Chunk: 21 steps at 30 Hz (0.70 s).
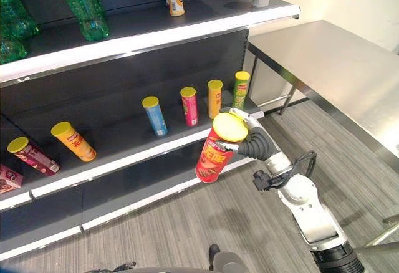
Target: Put the goods on the table back onto the shelves and tidy them up.
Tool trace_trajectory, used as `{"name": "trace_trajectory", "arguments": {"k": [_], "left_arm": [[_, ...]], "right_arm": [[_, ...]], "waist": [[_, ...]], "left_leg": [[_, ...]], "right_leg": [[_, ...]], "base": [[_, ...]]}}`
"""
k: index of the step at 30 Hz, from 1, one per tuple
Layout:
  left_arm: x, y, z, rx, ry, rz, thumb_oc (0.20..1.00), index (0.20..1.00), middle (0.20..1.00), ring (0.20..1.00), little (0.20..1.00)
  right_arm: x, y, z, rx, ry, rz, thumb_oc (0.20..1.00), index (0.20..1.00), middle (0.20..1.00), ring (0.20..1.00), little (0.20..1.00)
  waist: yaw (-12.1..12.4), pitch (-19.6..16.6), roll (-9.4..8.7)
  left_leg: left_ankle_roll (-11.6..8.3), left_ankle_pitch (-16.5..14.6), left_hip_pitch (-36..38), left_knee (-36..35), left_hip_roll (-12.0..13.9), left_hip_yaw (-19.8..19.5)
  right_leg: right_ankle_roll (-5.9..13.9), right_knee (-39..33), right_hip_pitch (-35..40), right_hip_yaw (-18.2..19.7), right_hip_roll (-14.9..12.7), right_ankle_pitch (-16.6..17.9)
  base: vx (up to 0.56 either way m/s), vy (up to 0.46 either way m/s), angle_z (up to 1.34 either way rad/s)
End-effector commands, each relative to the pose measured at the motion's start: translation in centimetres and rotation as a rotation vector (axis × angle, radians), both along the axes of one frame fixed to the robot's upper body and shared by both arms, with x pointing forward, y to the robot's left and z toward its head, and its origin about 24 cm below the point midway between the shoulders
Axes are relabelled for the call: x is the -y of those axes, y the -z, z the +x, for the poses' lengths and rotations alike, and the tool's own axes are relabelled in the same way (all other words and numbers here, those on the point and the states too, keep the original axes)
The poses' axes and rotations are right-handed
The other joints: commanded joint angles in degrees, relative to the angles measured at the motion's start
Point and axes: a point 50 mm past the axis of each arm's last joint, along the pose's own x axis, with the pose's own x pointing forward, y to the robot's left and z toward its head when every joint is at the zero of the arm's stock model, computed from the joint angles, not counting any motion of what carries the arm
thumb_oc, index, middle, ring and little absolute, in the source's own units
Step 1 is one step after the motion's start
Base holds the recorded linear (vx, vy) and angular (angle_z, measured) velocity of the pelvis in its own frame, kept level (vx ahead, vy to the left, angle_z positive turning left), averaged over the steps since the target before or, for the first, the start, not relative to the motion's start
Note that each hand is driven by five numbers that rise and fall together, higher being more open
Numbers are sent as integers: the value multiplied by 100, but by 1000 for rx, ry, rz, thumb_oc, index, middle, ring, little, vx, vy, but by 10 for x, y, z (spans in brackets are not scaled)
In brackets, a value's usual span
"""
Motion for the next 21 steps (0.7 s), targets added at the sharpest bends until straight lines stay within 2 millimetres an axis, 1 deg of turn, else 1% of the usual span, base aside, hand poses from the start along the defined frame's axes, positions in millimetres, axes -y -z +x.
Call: {"name": "trace_trajectory", "arguments": {"k": [1, 3, 4, 5, 6, 7, 8, 9, 10, 11, 12, 13, 14, 15, 16, 17, 18, 19, 20, 21], "left_arm": [[6, 1, -1, 3, -30, -26, 1000, 1000, 1000, 1000, 1000], [7, 1, -1, 1, -18, -23, 1000, 1000, 1000, 1000, 1000], [8, 1, 1, 9, -15, -22, 1000, 1000, 1000, 1000, 1000], [8, 1, 2, 10, -15, -22, 1000, 1000, 1000, 1000, 1000], [7, -2, 14, 55, -22, -18, 1000, 1000, 1000, 1000, 1000], [6, -3, 20, 78, -24, -17, 1000, 1000, 1000, 1000, 1000], [3, -5, 24, 98, -25, -6, 1000, 1000, 1000, 1000, 1000], [3, -5, 24, 98, -25, -5, 1000, 1000, 1000, 1000, 1000], [3, -5, 25, 106, -28, -6, 1000, 1000, 1000, 1000, 1000], [3, -5, 25, 109, -53, -14, 1000, 1000, 1000, 1000, 1000], [4, -4, 21, 97, -63, -20, 1000, 1000, 1000, 1000, 1000], [4, -3, 15, 77, -77, -25, 1000, 1000, 1000, 1000, 1000], [5, -2, 14, 74, -78, -24, 1000, 1000, 1000, 1000, 1000], [6, -2, 13, 75, -70, -25, 1000, 1000, 1000, 1000, 1000], [6, -3, 14, 78, -66, -24, 1000, 1000, 1000, 1000, 1000], [6, -3, 14, 78, -66, -24, 1000, 1000, 1000, 1000, 1000], [4, -4, 18, 93, -41, -9, 1000, 1000, 1000, 1000, 1000], [4, -4, 18, 94, -42, -9, 1000, 1000, 1000, 1000, 1000], [3, -6, 25, 110, -21, 1, 1000, 1000, 1000, 1000, 1000], [2, -6, 26, 116, -14, 2, 1000, 1000, 1000, 1000, 1000]], "right_arm": [[-12, -35, -10, 199, -88, 86, 200, 200, 200, 200, 200], [-12, -37, -9, 204, -99, 83, 200, 200, 200, 200, 200], [-14, -39, -9, 208, -111, 87, 200, 200, 200, 200, 200], [-14, -39, -9, 208, -111, 88, 200, 200, 200, 200, 200], [-16, -41, -9, 209, -133, 98, 200, 200, 200, 200, 200], [-16, -41, -9, 209, -134, 95, 200, 200, 200, 200, 200], [-16, -43, -8, 216, -135, 90, 200, 200, 200, 200, 200], [-16, -43, -8, 216, -135, 91, 200, 200, 200, 200, 200], [-15, -44, -9, 224, -135, 87, 200, 200, 200, 200, 200], [-14, -45, -9, 230, -131, 78, 200, 200, 200, 200, 200], [-14, -46, -9, 236, -131, 76, 200, 200, 200, 200, 200], [-15, -46, -9, 244, -133, 67, 200, 200, 200, 200, 200], [-16, -46, -9, 245, -133, 64, 200, 200, 200, 200, 200], [-17, -46, -8, 249, -134, 56, 200, 200, 200, 200, 200], [-18, -48, -7, 257, -141, 51, 200, 200, 200, 200, 200], [-18, -48, -7, 257, -141, 51, 200, 200, 200, 200, 200], [-22, -50, -6, 263, -161, 43, 200, 200, 200, 200, 200], [-22, -50, -6, 263, -161, 42, 200, 200, 200, 200, 200], [-26, -50, -6, 256, -182, 30, 200, 200, 200, 200, 200], [-28, -49, -7, 249, -200, 31, 200, 200, 200, 200, 200]], "waist": [[58, -252, -417], [78, -234, -434], [106, -199, -465], [100, -195, -465], [165, -81, -581], [210, -28, -629], [237, 0, -661], [230, -4, -655], [242, 4, -681], [294, -14, -727], [327, -53, -746], [402, -87, -692], [420, -98, -656], [447, -78, -613], [471, -57, -584], [472, -55, -584], [512, -44, -551], [517, -37, -551], [499, -43, -505], [521, -36, -476]], "left_leg": [[273, -415, -232, 395, -697, -112], [238, -555, -371, 803, -695, -84], [215, -575, -487, 1046, -725, -74], [215, -605, -522, 1110, -724, -79], [60, -481, -1050, 2086, -748, -6], [3, -364, -1289, 2477, -715, 35], [-11, -338, -1533, 2779, -642, 93], [-13, -359, -1570, 2832, -633, 84], [12, -363, -1698, 2884, -551, 154], [78, -453, -1903, 2715, -391, 253], [108, -413, -1897, 2343, -302, 266], [29, 0, -1918, 1612, -88, 150], [-47, 293, -1907, 1212, 6, 84], [-122, 512, -1992, 922, 145, 31], [-164, 660, -2043, 737, 253, -3], [-164, 665, -2036, 727, 253, -1], [-275, 855, -2222, 468, 538, -214], [-281, 872, -2193, 432, 542, -203], [-375, 1048, -2190, 400, 854, -276], [-429, 1118, -2110, 387, 963, -284]], "right_leg": [[260, -450, 210, 361, -90, 386], [238, -552, 328, 322, -148, 389], [220, -625, 404, 311, -190, 403], [220, -640, 409, 305, -191, 413], [167, -726, 530, 261, -295, 447], [134, -757, 583, 245, -343, 434], [110, -810, 639, 204, -386, 407], [109, -816, 633, 195, -377, 410], [111, -844, 678, 175, -426, 376], [120, -903, 761, 125, -517, 294], [141, -909, 778, 105, -562, 247], [171, -913, 827, 77, -562, 129], [164, -891, 840, 73, -564, 49], [178, -834, 863, 63, -585, -79], [186, -791, 902, 111, -594, -147], [185, -789, 903, 113, -595, -148], [240, -686, 978, 254, -702, -267], [236, -670, 978, 263, -700, -278], [302, -539, 1045, 415, -816, -362], [325, -479, 1048, 506, -850, -379]], "base": [[172, -62, 11], [139, -43, 20], [61, -21, 25], [37, -53, 25], [30, -57, 24], [76, -59, 30], [50, -18, 39], [67, 4, 43], [107, 42, 35], [194, 78, 26], [320, 180, 14], [295, 184, 16], [290, 214, 13], [188, 158, 11], [131, 118, 10], [214, 225, 7], [161, 171, -1], [313, 375, -2], [221, 300, -20], [302, 430, -34]]}}
